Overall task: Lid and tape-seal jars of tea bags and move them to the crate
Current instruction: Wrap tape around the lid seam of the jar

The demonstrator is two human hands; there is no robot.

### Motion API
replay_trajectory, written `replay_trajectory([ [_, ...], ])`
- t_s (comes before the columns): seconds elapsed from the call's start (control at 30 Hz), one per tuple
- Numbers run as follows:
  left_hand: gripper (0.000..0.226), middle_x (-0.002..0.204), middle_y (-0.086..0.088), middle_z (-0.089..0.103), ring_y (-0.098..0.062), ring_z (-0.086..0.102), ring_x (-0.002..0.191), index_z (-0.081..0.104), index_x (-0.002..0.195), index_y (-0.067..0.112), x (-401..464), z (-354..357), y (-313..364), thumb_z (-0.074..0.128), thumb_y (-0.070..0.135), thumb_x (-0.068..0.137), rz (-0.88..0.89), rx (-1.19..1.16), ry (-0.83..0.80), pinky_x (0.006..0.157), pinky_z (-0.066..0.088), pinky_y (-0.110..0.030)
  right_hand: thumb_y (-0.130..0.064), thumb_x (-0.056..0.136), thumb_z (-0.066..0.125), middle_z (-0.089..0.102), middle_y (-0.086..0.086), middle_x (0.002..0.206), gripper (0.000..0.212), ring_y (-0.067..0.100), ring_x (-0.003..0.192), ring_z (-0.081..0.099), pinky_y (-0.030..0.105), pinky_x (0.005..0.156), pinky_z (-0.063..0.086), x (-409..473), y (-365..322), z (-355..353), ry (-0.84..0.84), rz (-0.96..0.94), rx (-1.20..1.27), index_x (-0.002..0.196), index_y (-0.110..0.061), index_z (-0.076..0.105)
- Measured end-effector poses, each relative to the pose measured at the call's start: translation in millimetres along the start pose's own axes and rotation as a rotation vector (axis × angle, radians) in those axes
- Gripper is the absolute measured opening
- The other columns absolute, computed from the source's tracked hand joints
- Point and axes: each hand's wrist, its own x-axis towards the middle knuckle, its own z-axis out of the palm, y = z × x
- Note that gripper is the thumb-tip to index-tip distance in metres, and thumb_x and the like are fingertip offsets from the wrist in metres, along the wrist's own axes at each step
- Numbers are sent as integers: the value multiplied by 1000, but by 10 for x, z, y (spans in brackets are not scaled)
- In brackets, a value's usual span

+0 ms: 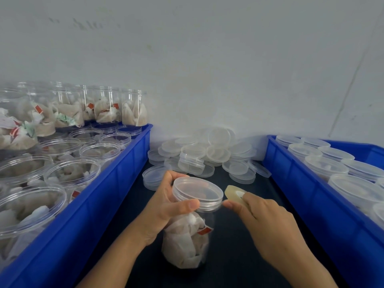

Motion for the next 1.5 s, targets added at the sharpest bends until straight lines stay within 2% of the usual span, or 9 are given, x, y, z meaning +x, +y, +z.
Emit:
replay_trajectory([
  [0.17, 114, 104, 6, 72, -11, 68, 101, 43, 123, 12, -17, -1, 33, 91, 60, 32, -20, -20, -45, 80, 52, -18, -80, 64, -2, 52, -4, 72, 76, 9, 60, 47, 23, 56, 41, 17, -9, 65, -41, 9, 127, 82, -25, 46],
  [0.37, 111, 112, 0, 70, -13, 66, 108, 48, 128, 13, -25, 19, 25, 86, 68, 39, 13, 9, -11, 86, 51, -19, -82, 65, 6, 52, -4, 68, 79, 9, 58, 45, 31, 61, 44, 25, -31, 113, -61, 49, 279, 79, -19, 52],
  [0.47, 99, 122, 2, 69, -12, 62, 117, 50, 135, 22, -30, 13, 25, 79, 69, 53, 36, 58, -12, 98, 49, -24, -81, 72, 10, 49, -4, 64, 72, 8, 56, 44, 28, 59, 43, 12, -44, 125, -18, 41, 264, 73, -21, 49],
  [0.6, 67, 141, 23, 50, 9, 44, 130, 42, 139, 43, -38, 55, -4, 60, 60, 77, 131, 116, 89, 99, 39, -7, -80, 74, 10, 49, -4, 63, 71, 8, 56, 45, 29, 61, 46, -6, -75, 131, -10, 71, 247, 73, -21, 49],
  [0.73, 49, 134, 26, 53, 3, 47, 129, 45, 135, 48, -67, 155, -26, 37, 64, 88, 194, 269, 122, 106, 36, -25, -79, 71, 6, 48, -4, 62, 71, 9, 55, 44, 27, 58, 44, -30, -108, 149, 8, 78, 259, 71, -20, 46],
  [0.83, 55, 120, 21, 62, -3, 58, 116, 44, 136, 34, -72, 178, -44, 31, 63, 90, 260, 367, 143, 97, 46, -22, -76, 72, 5, 47, -5, 61, 69, 8, 54, 43, 27, 58, 45, -37, -136, 164, -3, 75, 271, 69, -20, 45],
  [1.03, 59, 117, 14, 65, -6, 66, 107, 45, 127, 40, -58, 149, -37, 60, 63, 75, 219, 335, 134, 82, 53, -19, -75, 72, 7, 47, -4, 60, 68, 8, 53, 42, 25, 56, 43, -32, -140, 157, -11, 66, 292, 68, -20, 46],
  [1.17, 66, 118, 17, 63, -4, 63, 109, 46, 124, 39, -49, 165, -34, 72, 58, 66, 215, 342, 162, 85, 53, -18, -76, 69, 4, 50, -3, 62, 73, 8, 55, 46, 27, 60, 47, -14, -122, 155, -36, 71, 275, 71, -20, 50],
  [1.5, 86, 117, 18, 58, -2, 58, 110, 40, 128, 37, -70, 282, -2, 66, 75, 55, 222, 537, 284, 93, 53, -32, -77, 64, -2, 51, -4, 62, 77, 8, 55, 46, 29, 63, 50, -18, -152, 161, -46, 76, 241, 71, -21, 50],
])
